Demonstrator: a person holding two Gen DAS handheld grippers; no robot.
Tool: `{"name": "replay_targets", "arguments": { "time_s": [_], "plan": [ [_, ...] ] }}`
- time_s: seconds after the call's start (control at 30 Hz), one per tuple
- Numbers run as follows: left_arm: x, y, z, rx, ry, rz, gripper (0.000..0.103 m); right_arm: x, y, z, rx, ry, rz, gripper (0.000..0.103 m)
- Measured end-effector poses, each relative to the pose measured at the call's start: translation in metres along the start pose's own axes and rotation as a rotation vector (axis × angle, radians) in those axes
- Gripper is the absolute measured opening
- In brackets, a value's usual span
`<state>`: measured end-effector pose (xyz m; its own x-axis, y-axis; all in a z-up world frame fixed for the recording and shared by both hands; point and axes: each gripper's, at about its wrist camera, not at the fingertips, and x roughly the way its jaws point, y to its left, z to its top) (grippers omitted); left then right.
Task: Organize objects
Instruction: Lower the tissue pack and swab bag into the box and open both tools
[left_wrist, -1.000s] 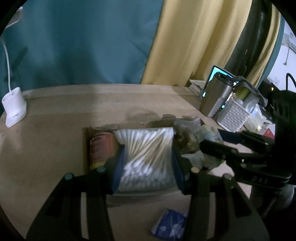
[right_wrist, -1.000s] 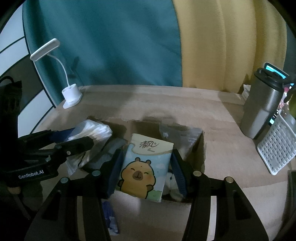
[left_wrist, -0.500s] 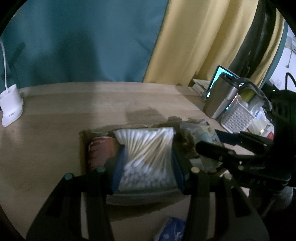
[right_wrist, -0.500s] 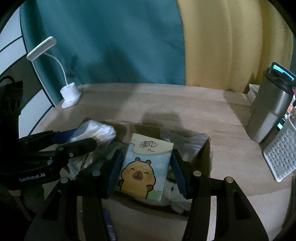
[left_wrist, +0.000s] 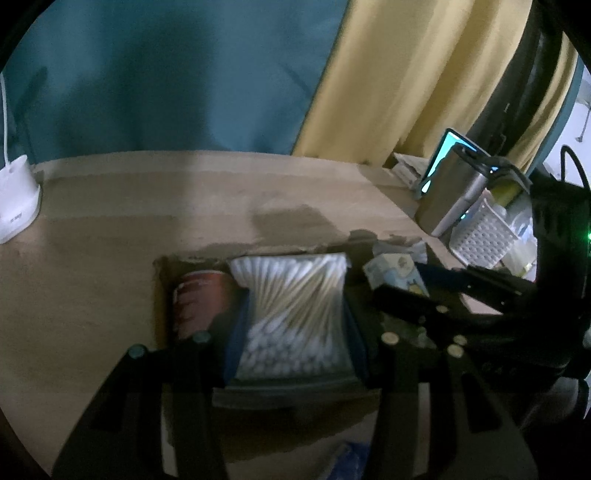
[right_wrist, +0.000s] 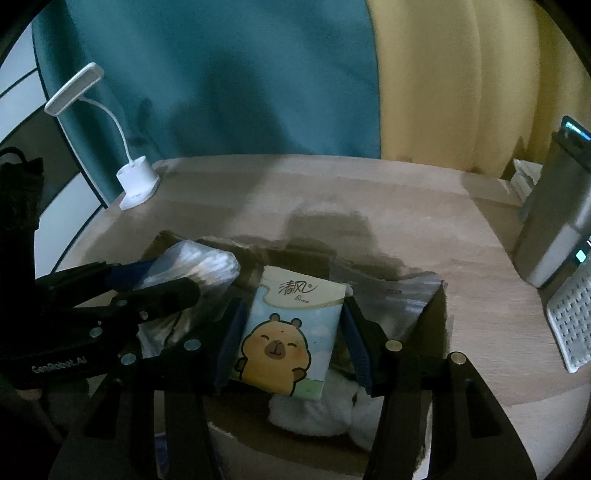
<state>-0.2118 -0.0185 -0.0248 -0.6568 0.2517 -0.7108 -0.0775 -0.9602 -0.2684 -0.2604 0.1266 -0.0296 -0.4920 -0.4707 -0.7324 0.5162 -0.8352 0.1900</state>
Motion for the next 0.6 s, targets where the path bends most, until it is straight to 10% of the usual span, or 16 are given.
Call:
{"name": "replay_targets", "arguments": {
  "time_s": [0.6],
  "plan": [
    [0.006,0.001,0.000,-0.011,0.006,0.001,0.049,0.023,-0.002,-0.001,0.015,0.034,0.034,0.067]
  ]
}}
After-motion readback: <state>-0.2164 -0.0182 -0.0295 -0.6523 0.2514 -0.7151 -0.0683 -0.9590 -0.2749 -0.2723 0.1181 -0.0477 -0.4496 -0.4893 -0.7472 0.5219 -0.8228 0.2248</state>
